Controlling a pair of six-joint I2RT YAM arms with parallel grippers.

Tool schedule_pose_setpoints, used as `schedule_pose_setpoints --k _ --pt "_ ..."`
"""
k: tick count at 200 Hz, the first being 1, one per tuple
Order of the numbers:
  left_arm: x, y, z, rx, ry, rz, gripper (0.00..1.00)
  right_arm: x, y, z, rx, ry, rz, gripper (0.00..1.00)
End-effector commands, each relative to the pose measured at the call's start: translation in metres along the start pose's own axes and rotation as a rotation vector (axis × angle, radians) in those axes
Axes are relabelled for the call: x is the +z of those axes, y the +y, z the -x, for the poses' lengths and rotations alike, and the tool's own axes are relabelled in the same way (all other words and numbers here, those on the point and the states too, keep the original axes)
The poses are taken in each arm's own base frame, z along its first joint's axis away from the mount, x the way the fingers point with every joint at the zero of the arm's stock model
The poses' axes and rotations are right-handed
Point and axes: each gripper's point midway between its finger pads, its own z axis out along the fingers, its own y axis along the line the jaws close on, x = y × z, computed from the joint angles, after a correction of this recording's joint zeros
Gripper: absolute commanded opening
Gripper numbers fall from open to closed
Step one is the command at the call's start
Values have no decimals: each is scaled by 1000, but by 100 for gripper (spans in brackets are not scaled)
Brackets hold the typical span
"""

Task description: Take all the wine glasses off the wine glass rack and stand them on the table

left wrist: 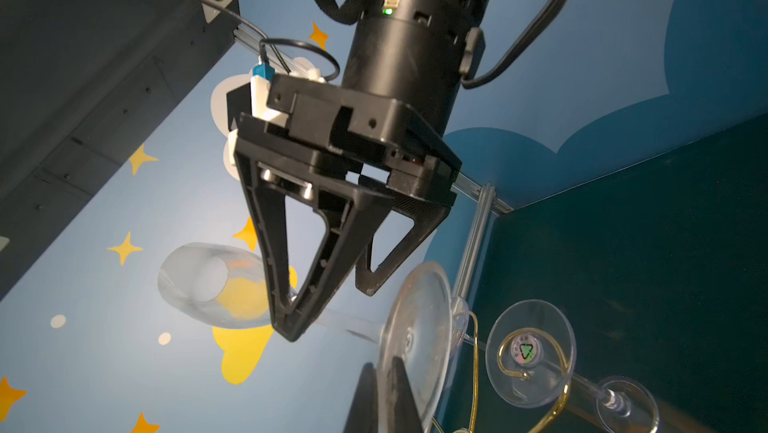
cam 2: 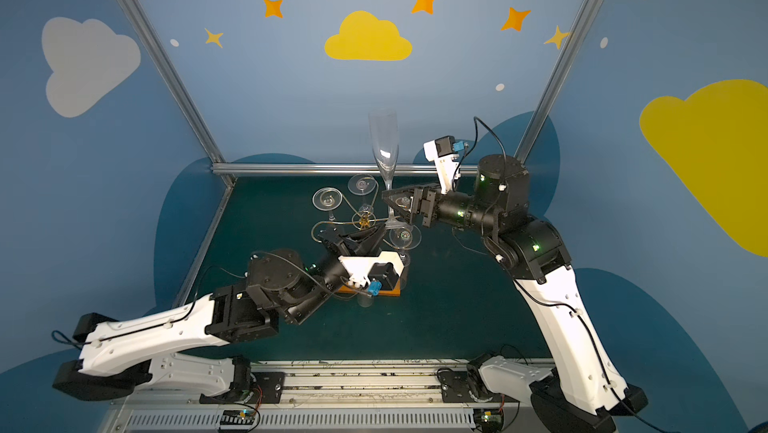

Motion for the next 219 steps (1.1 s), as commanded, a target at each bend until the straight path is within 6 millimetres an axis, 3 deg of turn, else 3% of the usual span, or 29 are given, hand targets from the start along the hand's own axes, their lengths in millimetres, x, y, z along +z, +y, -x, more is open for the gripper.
schedule_pose_setpoints --k 1,42,89,121,142,153,175,186,203,219 --pt "-3 26 10 -3 -24 100 3 -2 11 -2 -21 -1 43 68" --pt "-2 15 11 29 -22 77 3 -1 11 -5 -20 8 44 45" --pt "0 7 9 57 -14 61 3 2 11 -6 -20 9 46 26" --pt "1 4 9 62 -16 54 3 5 12 -8 -17 20 59 0" --pt "0 5 10 47 -27 58 3 5 13 -9 -25 17 67 0" --pt "-2 7 12 33 -39 69 14 4 13 -9 -35 8 65 0" --pt "-8 13 16 -31 -64 81 54 1 10 -6 -67 -19 39 0" --pt "-14 20 20 -103 -90 82 69 -1 10 -2 -100 -34 26 0" --pt "-25 27 22 -226 -150 64 81 -5 10 4 -160 -60 5 0" --pt "-37 38 22 -377 -202 31 84 -11 14 11 -242 -92 -5 0"
